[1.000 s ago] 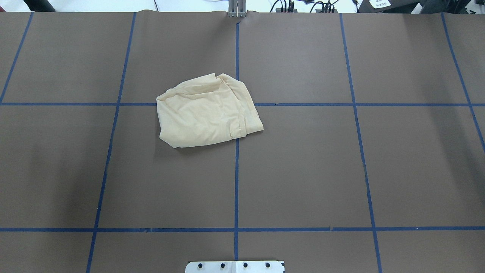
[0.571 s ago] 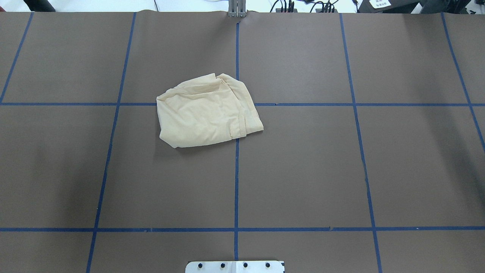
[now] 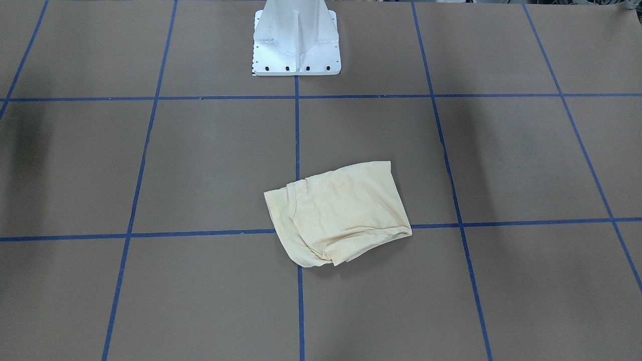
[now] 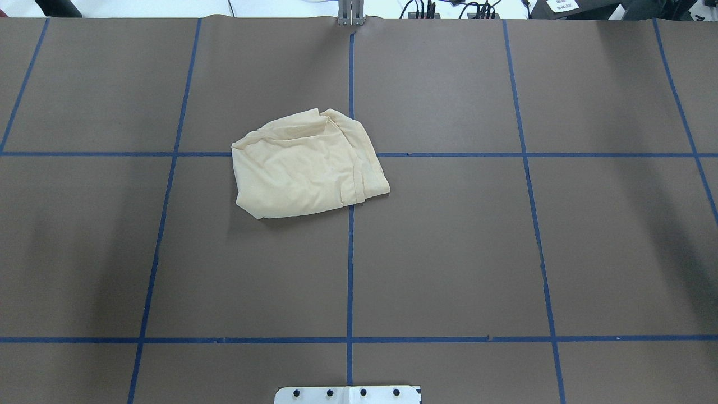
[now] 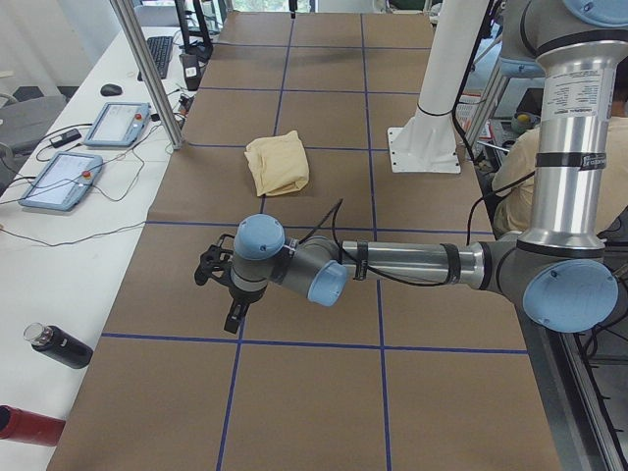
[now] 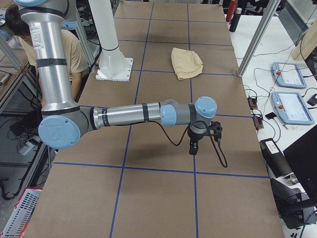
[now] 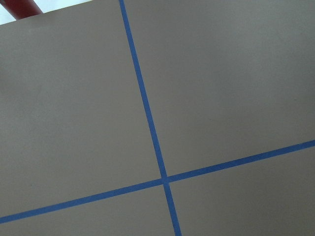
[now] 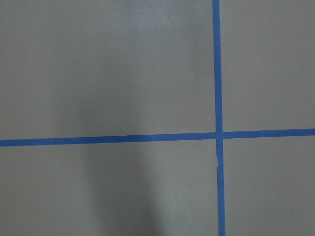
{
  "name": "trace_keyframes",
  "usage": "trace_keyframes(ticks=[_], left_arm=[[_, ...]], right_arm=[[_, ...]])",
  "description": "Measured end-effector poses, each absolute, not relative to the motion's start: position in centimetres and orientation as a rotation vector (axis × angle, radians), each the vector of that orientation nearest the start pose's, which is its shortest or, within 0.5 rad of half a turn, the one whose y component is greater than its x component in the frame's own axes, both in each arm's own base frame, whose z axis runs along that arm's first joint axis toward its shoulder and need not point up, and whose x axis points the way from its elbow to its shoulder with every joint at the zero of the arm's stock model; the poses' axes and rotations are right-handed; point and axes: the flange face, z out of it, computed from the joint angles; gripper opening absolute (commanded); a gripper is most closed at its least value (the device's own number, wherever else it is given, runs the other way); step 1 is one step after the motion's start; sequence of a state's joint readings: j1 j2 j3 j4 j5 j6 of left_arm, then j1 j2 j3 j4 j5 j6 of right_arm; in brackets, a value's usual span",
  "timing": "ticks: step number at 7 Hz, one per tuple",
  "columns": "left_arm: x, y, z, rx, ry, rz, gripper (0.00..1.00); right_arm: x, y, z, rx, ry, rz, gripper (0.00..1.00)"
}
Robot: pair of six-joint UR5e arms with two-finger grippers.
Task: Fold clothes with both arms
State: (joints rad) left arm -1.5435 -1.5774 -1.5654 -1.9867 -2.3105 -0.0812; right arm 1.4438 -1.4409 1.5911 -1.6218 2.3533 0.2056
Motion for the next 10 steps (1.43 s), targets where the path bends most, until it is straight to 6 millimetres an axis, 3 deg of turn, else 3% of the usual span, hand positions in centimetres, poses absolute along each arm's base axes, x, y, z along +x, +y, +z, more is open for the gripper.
trace_keyframes(ticks=[4, 7, 10], left_arm=[[-5.5, -53.8, 59.5, 0.323, 0.772, -0.01, 1.0], [-4.8, -54.1, 58.3, 0.314, 0.828, -0.002, 1.0], [-4.4, -54.5, 58.0, 0.32, 0.839, 0.01, 1.0]], right_arm=[[-1.7, -54.5, 59.4, -0.055, -0.775, 0.02, 1.0], [2.3, -52.5, 61.3, -0.063, -0.795, 0.099, 1.0], [3.9, -51.8, 61.9, -0.064, -0.795, 0.128, 1.0]])
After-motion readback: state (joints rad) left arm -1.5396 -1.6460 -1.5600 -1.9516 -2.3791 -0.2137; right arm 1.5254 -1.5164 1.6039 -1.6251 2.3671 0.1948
